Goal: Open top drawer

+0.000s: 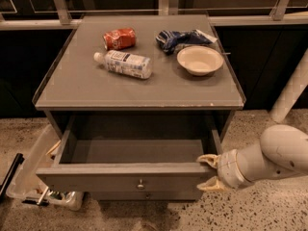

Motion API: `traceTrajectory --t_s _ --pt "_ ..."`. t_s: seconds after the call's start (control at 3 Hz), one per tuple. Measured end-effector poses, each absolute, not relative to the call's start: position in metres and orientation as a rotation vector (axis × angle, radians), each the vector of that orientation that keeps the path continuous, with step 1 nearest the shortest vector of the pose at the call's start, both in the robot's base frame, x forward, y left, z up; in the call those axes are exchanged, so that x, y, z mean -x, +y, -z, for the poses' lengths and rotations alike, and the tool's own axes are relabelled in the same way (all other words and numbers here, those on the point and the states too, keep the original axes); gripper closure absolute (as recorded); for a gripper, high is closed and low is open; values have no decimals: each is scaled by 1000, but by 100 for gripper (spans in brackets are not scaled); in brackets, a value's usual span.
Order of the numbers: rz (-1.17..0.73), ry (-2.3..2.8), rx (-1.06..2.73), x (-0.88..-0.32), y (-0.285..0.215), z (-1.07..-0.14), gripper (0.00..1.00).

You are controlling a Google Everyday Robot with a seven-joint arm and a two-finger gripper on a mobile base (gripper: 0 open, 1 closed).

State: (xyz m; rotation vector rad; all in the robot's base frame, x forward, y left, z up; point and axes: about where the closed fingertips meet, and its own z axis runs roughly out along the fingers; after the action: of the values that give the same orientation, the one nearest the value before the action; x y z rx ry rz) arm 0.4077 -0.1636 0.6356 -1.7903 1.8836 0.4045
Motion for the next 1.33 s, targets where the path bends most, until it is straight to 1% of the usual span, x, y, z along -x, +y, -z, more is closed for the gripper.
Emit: traceTrajectory --t_s 0.33,0.67,1.0,1.33 --pt "-404 1884 1790 -409 -164 -642 85" --pt "-404 1884 1790 -409 -164 -643 100" --pt "-412 1889 1786 -379 -172 -634 100" --pt "-412 1889 1786 -379 -172 -634 81"
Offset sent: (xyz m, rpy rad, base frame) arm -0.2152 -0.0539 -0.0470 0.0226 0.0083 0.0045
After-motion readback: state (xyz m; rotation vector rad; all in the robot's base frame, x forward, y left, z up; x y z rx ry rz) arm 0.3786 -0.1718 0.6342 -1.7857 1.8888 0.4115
